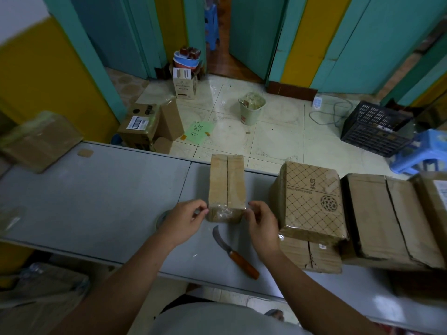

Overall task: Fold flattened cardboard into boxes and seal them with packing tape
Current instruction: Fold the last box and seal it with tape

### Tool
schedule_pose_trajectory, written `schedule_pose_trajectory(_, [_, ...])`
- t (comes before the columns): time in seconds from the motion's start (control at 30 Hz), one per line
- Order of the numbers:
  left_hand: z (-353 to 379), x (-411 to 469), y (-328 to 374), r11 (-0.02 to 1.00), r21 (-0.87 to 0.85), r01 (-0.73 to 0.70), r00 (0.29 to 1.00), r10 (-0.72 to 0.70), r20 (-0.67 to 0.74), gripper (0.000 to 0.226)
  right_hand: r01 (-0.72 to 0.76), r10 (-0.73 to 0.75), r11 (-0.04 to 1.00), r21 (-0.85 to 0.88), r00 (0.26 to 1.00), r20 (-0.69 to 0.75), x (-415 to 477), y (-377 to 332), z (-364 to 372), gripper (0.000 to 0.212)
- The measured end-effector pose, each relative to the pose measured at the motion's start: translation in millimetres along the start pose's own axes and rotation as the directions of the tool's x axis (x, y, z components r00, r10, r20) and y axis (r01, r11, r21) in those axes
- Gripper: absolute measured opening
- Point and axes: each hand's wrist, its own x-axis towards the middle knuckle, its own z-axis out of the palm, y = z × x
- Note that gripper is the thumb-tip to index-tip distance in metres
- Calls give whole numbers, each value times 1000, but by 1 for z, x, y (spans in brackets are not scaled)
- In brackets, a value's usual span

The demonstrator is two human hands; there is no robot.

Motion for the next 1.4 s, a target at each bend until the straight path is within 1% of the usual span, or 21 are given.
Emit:
schedule_pose_trajectory(0.1, [-2, 1, -1, 1000, -12, -17, 1000, 17, 21, 6, -18, 18, 999, 31, 1000, 14, 3, -2, 0, 15])
schedule_pose_trajectory(0.2, [-4, 4, -3, 999, -26, -39, 998, 40, 48, 7, -55, 56, 997, 48, 998, -13, 4, -5, 4, 11])
schedule_pose_trajectory(0.37, [-3, 5, -6, 997, -71, -26, 999, 29, 32, 11, -79, 81, 995, 58, 996, -37, 6, -8, 10, 11])
schedule_pose_trajectory(0.47, [-2, 10, -10, 987, -146, 60, 998, -55, 41, 9, -121, 126, 986, 116, 991, -35, 10, -9, 12, 9])
schedule_pose_trajectory(0.53, [-3, 14, -13, 952, -261, 162, 986, -147, 75, 3, -159, 162, 978, 134, 987, -8, 12, -8, 13, 11])
schedule_pose_trajectory(0.6, [-6, 19, -15, 907, -358, 220, 974, -186, 127, 11, -177, 177, 974, 139, 984, 17, 11, -6, 15, 15])
schedule_pose_trajectory(0.67, [-11, 25, -17, 908, -346, 237, 965, -181, 189, 16, -182, 179, 974, 132, 983, 36, 10, -4, 15, 17])
schedule_pose_trajectory(0.73, [-18, 34, -18, 922, -290, 255, 951, -186, 245, 21, -180, 176, 976, 120, 983, 49, 11, -3, 14, 17])
schedule_pose_trajectory(0.83, [-30, 51, -19, 946, -187, 265, 939, -209, 274, 31, -136, 128, 987, 87, 987, 94, 13, -4, 12, 17])
schedule_pose_trajectory(0.93, [-40, 70, -15, 966, -110, 234, 927, -187, 325, 40, -118, 111, 992, 41, 983, 144, 16, -5, 11, 19])
schedule_pose_trajectory(1.03, [-49, 87, -9, 986, -28, 166, 901, -140, 412, 42, -106, 101, 994, 26, 983, 156, 18, -5, 11, 22])
schedule_pose_trajectory(1.1, [-52, 92, -4, 988, -61, 141, 889, -99, 447, 40, -97, 78, 990, 103, 982, 172, 15, -7, 9, 36])
schedule_pose_trajectory(1.17, [-52, 87, 0, 977, -164, 137, 897, -52, 439, 34, -33, -4, 985, 167, 977, 212, 11, -8, 6, 55])
schedule_pose_trajectory(1.2, [-52, 81, 1, 963, -228, 146, 907, -38, 420, 31, 29, -63, 989, 147, 971, 231, 10, -9, 5, 61])
schedule_pose_trajectory(1.27, [-47, 68, 2, 938, -310, 153, 938, -39, 345, 25, 142, -142, 990, 21, 953, 267, 8, -12, 5, 67])
schedule_pose_trajectory(1.33, [-39, 56, 6, 929, -328, 172, 964, -90, 250, 30, 214, -166, 964, -155, 947, 276, 10, -16, 7, 75])
schedule_pose_trajectory(1.4, [-30, 45, 14, 900, -392, 191, 975, -128, 181, 38, 244, -172, 931, -270, 949, 265, 14, -18, 13, 79])
